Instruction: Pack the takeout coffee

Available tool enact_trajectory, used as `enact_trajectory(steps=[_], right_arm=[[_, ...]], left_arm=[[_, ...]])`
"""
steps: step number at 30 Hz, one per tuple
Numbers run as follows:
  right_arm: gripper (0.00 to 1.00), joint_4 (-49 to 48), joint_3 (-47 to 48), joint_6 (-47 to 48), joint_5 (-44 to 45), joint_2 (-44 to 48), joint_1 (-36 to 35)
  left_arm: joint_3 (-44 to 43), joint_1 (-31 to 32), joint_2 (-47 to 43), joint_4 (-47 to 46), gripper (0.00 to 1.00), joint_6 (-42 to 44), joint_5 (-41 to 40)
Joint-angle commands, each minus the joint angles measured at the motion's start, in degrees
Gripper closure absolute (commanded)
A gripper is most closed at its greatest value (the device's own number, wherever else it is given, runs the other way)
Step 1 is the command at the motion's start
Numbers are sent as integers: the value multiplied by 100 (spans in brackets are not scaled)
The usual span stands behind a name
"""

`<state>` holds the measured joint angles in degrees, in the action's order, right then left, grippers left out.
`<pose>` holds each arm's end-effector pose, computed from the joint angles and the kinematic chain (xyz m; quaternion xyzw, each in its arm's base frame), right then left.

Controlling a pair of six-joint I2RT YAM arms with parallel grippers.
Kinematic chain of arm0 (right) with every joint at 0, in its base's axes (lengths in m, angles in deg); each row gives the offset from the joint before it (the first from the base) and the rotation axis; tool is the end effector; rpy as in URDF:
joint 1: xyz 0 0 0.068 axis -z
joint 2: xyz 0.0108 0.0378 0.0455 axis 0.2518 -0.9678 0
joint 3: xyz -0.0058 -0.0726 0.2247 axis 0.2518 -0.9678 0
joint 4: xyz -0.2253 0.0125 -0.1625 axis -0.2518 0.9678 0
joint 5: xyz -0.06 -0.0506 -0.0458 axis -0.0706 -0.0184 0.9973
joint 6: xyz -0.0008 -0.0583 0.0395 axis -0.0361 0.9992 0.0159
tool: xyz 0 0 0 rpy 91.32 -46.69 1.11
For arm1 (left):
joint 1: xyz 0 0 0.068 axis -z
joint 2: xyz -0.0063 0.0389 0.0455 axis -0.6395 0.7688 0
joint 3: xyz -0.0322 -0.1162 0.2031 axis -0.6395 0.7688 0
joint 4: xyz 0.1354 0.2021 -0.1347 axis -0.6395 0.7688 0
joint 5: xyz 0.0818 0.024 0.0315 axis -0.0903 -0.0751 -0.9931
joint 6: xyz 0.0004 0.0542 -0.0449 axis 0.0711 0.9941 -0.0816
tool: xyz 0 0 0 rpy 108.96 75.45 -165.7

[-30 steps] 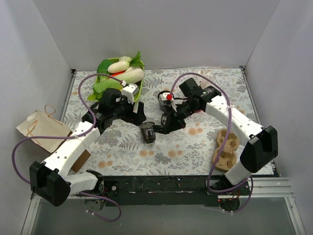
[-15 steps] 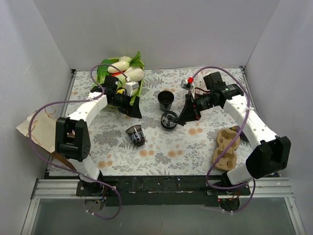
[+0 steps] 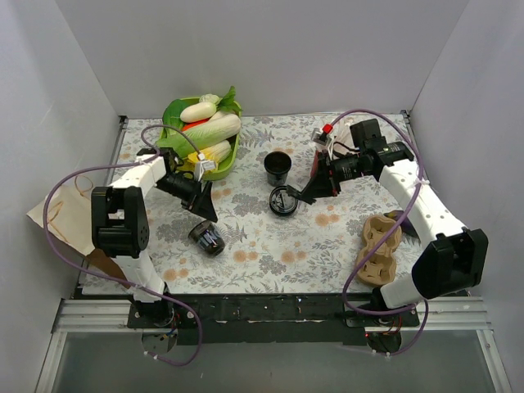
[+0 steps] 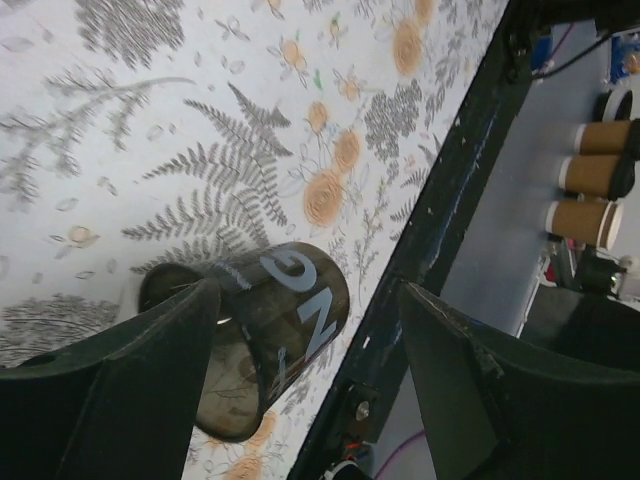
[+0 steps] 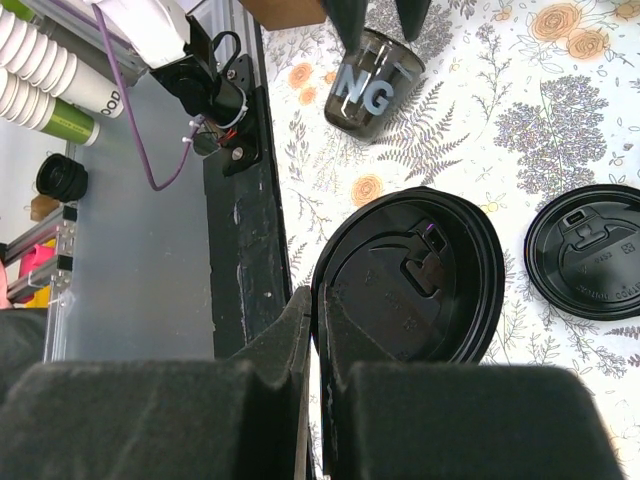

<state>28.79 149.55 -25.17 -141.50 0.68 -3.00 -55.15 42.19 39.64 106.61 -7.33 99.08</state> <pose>0.2878 0.1456 0.2917 -0.4273 0.7038 0.4940 0.2795 0.3171 -0.0594 0.1581 -0.0009 -0.8929 0.4457 0.0644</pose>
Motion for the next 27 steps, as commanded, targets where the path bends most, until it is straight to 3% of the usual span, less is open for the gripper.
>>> enact_trajectory(steps=[1, 7, 13, 17, 27], right_arm=[[95, -147, 147, -86, -90, -122, 18], [95, -164, 130, -33, -90, -175, 18], [95, -270, 16, -112, -72, -157, 18], [95, -313, 7, -121, -64, -184, 18], [95, -340, -45, -130, -11, -166, 9]], left_arm=[[506, 55, -396, 212, 30, 411, 6], [1262, 99, -1055, 72, 33, 577, -513], [1203, 143, -1688, -184, 35, 226, -548], [1385, 178, -1522, 229, 42, 586, -881], [1712, 345, -1399, -535, 43, 551, -1076]])
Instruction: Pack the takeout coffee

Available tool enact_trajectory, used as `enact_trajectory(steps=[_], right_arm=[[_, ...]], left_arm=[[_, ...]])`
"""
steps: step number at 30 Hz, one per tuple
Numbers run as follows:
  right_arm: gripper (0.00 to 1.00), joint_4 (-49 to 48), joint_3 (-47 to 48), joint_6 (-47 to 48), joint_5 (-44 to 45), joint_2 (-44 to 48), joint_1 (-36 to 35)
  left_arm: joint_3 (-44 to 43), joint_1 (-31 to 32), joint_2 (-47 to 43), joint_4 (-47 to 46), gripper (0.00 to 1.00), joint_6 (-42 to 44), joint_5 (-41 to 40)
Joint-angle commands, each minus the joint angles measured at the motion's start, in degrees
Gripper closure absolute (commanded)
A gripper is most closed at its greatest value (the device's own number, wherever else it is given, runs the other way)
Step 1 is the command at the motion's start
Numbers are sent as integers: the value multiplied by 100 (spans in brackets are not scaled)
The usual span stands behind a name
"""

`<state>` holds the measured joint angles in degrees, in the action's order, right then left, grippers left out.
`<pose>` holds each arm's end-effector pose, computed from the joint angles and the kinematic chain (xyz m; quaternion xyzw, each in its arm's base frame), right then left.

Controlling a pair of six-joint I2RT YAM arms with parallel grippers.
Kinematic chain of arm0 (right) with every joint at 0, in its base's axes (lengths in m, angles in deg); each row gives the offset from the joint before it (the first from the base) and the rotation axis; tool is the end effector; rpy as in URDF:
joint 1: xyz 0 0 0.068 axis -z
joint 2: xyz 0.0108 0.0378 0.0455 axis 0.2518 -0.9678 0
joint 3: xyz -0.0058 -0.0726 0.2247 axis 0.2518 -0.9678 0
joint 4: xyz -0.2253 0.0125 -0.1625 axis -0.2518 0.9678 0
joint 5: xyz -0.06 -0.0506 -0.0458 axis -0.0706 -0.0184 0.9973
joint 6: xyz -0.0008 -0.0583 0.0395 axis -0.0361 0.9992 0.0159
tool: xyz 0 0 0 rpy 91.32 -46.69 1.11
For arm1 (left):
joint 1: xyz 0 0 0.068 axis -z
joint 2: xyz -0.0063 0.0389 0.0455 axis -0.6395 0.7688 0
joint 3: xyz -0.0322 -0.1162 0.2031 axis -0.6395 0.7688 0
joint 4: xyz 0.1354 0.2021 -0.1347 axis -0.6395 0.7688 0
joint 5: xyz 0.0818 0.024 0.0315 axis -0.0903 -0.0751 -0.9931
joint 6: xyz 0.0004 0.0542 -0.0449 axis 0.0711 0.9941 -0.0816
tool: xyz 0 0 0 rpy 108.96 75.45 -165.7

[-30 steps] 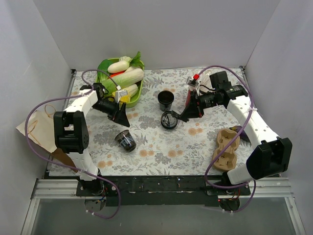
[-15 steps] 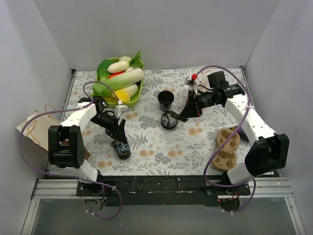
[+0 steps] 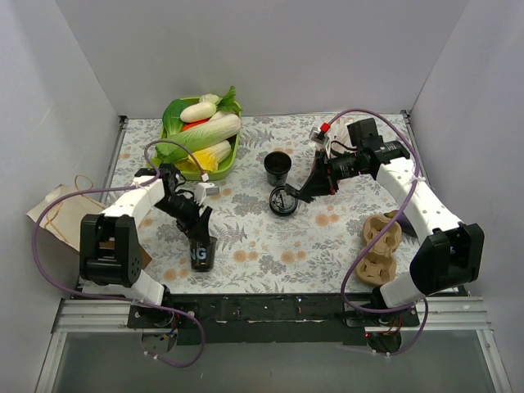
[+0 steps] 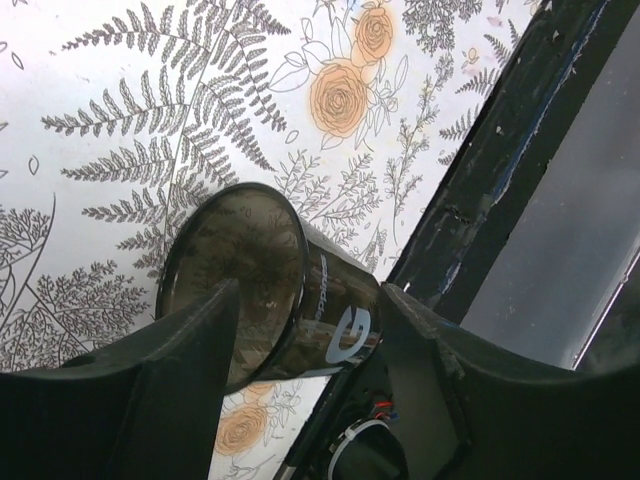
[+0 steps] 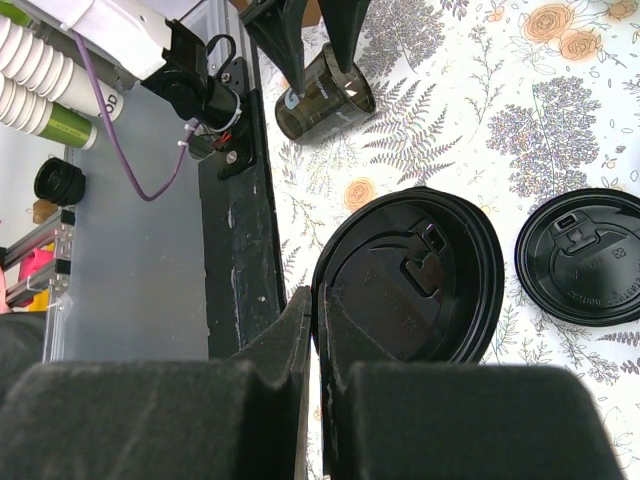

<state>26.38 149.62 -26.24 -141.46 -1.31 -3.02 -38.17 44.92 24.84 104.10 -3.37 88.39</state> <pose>0.2969 0.1485 0.2839 -0.4225 0.7061 0.4955 0.2783 0.2538 -0.0618 0.1466 -0.0633 -0.9283 0.3614 0.0598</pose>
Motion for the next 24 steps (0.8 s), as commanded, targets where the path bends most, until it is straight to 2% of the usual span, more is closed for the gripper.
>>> enact_trajectory(steps=[1, 4, 5, 8, 11, 14, 15, 16, 17, 18, 19, 21, 24], right_arm=[[95, -100, -70, -23, 2, 68, 20], [95, -91, -166, -14, 55, 147, 20], [95, -91, -193, 3, 73, 173, 29], [95, -100, -298, 4, 108, 244, 29], [95, -73, -316, 21, 169, 279, 29], [97, -99, -211, -14, 563, 314, 47], [97, -221, -167, -75, 913, 332, 55], [97, -327, -97, -371, 1021, 375, 82], [97, -467, -96, -592, 1004, 384, 195], [97, -869, -96, -829, 917, 411, 248], [97, -1030, -79, -1380, 847, 376, 284], [97, -1276, 9, -1656, 427, 271, 310], [98, -1304, 114, -1729, 214, 130, 310]], left_arm=[[5, 81, 133, -249, 49, 217, 10], [-83, 90, 230, -12, 64, 454, 98], [-100, 90, 231, 76, 77, 594, 124], [-206, 90, 274, 506, 100, 788, 273], [-634, 125, 415, 1060, 100, 789, 721], [-1319, 160, 101, 957, 100, 281, 1256], [-1427, 256, -101, 303, 100, -35, 1311], [-1445, 300, -312, -191, 100, -786, 1337], [-1393, 353, -845, -753, 100, -1220, 1303], [-1114, 492, -1103, -1924, 100, -1555, 1233], [-903, 607, -1314, -2449, 100, -1967, 1102], [-333, 948, -1790, -3529, 100, -2155, 655], [-22, 1336, -1826, -3808, 100, -1858, 223]])
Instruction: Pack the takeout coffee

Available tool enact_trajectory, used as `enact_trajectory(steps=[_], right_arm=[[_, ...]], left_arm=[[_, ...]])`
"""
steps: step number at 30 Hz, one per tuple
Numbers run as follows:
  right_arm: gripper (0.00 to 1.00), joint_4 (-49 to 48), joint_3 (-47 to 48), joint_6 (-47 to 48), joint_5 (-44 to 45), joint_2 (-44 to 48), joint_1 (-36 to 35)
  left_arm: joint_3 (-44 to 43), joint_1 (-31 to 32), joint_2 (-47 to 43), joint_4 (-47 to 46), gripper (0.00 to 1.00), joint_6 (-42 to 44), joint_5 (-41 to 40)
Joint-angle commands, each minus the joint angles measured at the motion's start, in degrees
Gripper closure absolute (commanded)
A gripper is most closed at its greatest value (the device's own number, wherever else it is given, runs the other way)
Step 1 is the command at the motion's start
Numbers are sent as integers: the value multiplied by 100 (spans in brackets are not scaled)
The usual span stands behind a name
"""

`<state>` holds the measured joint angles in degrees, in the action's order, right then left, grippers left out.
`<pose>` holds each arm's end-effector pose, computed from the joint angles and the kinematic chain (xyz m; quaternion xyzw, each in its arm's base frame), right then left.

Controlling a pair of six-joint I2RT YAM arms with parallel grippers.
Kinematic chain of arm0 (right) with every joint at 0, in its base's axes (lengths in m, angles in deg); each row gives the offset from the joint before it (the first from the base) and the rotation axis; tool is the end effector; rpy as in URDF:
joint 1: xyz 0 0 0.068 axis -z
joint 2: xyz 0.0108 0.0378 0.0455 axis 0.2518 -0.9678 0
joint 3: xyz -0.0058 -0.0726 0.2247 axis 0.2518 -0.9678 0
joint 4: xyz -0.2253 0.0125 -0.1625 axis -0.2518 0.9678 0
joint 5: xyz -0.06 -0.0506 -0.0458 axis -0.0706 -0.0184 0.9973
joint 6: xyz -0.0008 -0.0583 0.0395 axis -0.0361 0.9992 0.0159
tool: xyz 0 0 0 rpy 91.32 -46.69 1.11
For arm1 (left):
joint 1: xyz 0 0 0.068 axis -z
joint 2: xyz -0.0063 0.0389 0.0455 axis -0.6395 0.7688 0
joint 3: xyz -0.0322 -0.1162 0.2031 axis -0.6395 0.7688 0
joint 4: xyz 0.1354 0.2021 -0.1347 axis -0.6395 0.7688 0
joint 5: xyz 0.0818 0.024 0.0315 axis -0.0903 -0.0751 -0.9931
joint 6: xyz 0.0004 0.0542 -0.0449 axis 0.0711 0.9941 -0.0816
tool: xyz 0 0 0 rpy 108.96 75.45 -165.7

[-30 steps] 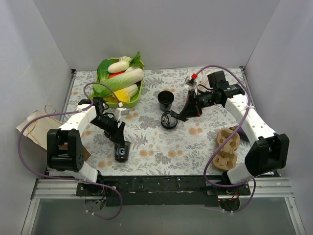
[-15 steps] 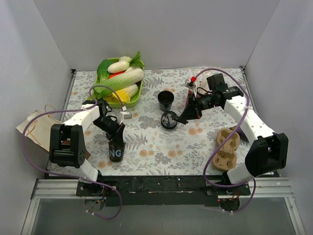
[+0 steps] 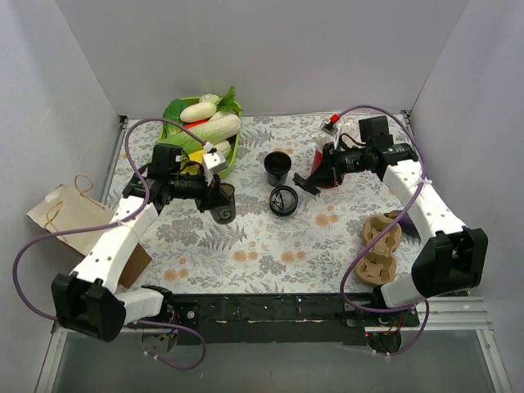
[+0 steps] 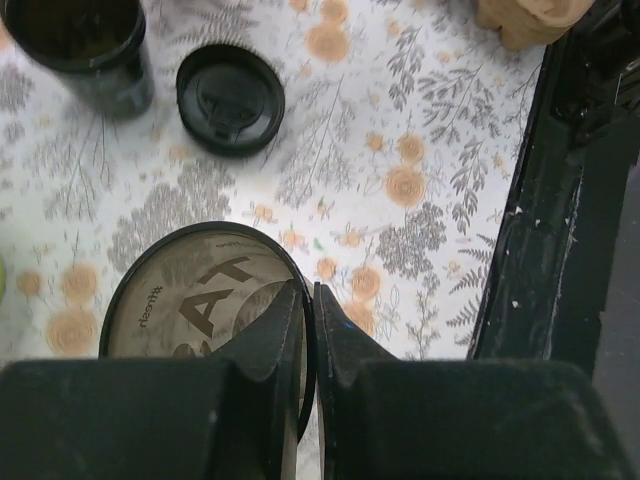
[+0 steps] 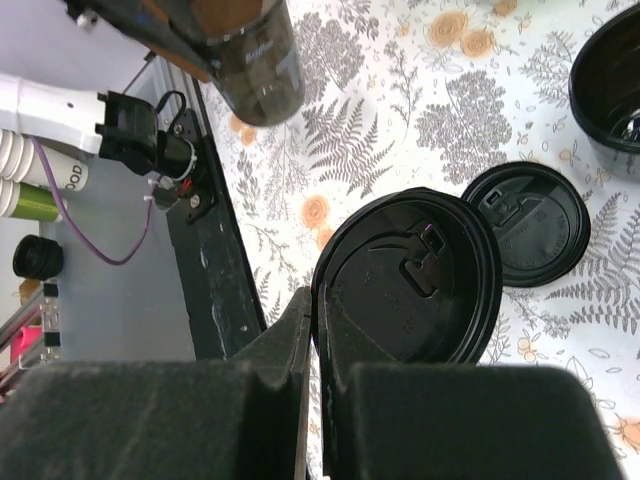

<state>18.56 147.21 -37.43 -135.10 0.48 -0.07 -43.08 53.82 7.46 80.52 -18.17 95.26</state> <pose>0.3113 0.1317 0.2842 -0.3474 0.7576 0.4610 0.3047 0.2664 -0.1116 0.2666 0.1731 0.8519 -0.4462 0.2128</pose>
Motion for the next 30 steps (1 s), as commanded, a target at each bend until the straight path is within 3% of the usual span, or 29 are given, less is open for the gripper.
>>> enact_trajectory(steps=[1, 6, 15, 20, 30], right_arm=[[99, -347, 381, -548, -431, -76, 7], [99, -152, 391, -161, 96, -15, 15], [99, -714, -365, -732, -606, 152, 50], [99, -1197, -822, -1337, -1038, 56, 42], [99, -1980, -1068, -2006, -1354, -418, 42]], left_arm=[[618, 526, -89, -1511, 100, -325, -535], [1313, 1263, -431, -2599, 100, -421, -1123], [1982, 2372, -317, -3682, 100, -843, -2055], [2394, 2592, -247, -4269, 99, -817, -2635], [2650, 2742, -89, -4403, 92, -659, -2557]])
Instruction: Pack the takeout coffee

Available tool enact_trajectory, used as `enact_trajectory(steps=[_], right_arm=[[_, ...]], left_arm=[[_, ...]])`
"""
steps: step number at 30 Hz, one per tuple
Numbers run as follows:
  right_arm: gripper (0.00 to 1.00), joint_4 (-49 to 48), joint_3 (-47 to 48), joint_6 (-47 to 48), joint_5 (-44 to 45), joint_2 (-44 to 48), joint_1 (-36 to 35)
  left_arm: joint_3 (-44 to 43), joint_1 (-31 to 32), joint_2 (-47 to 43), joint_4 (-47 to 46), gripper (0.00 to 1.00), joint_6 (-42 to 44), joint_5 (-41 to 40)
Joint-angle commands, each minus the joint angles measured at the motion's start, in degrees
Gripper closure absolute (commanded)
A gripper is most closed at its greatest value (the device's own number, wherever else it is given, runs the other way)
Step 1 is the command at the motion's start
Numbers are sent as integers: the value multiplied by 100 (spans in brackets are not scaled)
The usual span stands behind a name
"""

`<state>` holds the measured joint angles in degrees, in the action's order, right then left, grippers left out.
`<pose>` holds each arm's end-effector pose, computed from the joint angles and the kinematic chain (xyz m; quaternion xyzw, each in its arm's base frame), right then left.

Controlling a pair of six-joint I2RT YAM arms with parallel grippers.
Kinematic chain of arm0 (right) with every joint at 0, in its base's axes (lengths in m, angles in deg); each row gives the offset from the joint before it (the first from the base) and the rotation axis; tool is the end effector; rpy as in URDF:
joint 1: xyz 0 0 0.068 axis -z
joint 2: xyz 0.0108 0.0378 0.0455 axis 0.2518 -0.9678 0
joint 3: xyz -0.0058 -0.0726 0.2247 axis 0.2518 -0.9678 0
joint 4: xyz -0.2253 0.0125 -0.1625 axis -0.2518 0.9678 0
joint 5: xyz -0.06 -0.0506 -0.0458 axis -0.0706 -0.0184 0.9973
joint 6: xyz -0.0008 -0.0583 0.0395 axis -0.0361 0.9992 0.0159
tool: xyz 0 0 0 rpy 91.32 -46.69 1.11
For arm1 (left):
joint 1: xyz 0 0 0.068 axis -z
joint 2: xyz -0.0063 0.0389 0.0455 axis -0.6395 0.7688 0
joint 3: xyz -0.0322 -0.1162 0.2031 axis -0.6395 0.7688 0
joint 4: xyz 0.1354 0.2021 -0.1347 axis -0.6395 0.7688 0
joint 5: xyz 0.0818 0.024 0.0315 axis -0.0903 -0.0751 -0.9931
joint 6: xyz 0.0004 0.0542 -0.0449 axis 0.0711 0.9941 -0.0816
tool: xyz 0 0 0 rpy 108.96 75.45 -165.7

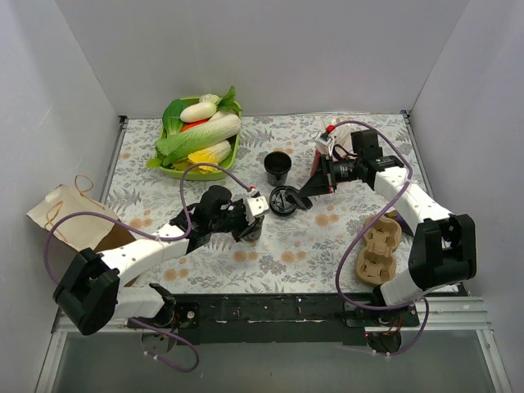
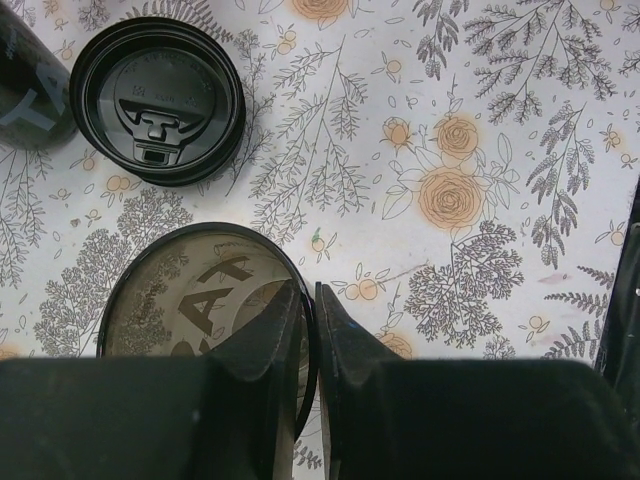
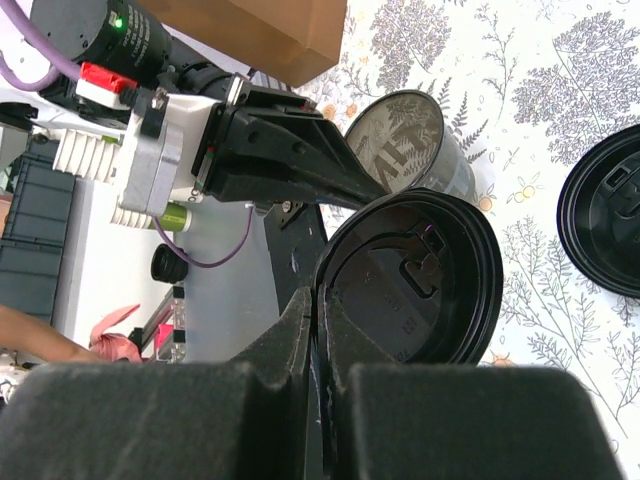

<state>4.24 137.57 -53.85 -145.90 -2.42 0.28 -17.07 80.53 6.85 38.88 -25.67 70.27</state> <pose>0.3161 0.1359 0.2355 -0.2674 0.7471 0.5681 0.2182 0.2137 -0.2154 0.1625 0.2754 0.8295 -0.3798 0.3030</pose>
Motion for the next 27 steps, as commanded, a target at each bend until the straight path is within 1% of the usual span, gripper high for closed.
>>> enact_trajectory(steps=[1, 4, 5, 8, 9, 11, 15, 16, 17, 19, 20, 21, 22, 23, 24, 25, 26, 27], right_arm=[[99, -636, -131, -400, -275, -154, 7], [99, -663, -149, -409, -275, -207, 15], [99, -680, -149, -409, -266, -216, 15], [99, -680, -201, -365, -248, -190, 15], [99, -680, -245, -356, -248, -181, 15], [99, -689, -307, -347, -239, -146, 15], [99, -506, -272, -207, -301, -111, -19], [99, -479, -220, -146, -310, -119, -28], [99, -496, -210, -145, -388, -137, -46], [99, -644, -123, -241, -441, -198, -177], [99, -819, -70, -607, -581, -294, -239], [99, -1073, -70, -889, -661, -339, -387], [99, -1868, -87, -1223, -731, -400, -458], [99, -2276, -148, -2053, -827, -531, -537], [99, -2837, -183, -2470, -872, -611, -686], [99, -3739, -227, -2953, -907, -699, -749], [99, -4131, -245, -3280, -881, -856, -819], [99, -4378, -202, -3727, -855, -936, -959]], left_arm=[[75, 71, -27, -239, 91, 91, -50], [145, 71, -71, -231, 88, 170, 46], [163, 71, -97, -204, 83, 214, 56], [198, 80, -142, -117, 81, 276, 73], [190, 80, -142, -81, 78, 293, 73], [181, 80, -150, -11, 76, 285, 38], [-12, 80, -448, 103, 61, 48, 117], [-134, 80, -527, 112, 54, -196, 100], [-266, 71, -615, 165, 51, -338, -74], [-828, 62, -721, 261, 46, -698, -505], [-1021, 36, -722, 462, 45, -1031, -724], [-1415, 1, -704, 594, 44, -1243, -1231], [-1567, -34, -713, 709, 43, -1428, -1471], [-1699, -165, -739, 901, 38, -1769, -1717], [-1744, -262, -809, 921, 35, -1885, -1989], [-1787, -385, -940, 930, 32, -1982, -2018], [-1831, -673, -959, 1052, 27, -2105, -2062], [-1910, -807, -924, 1192, 24, -2419, -2149]])
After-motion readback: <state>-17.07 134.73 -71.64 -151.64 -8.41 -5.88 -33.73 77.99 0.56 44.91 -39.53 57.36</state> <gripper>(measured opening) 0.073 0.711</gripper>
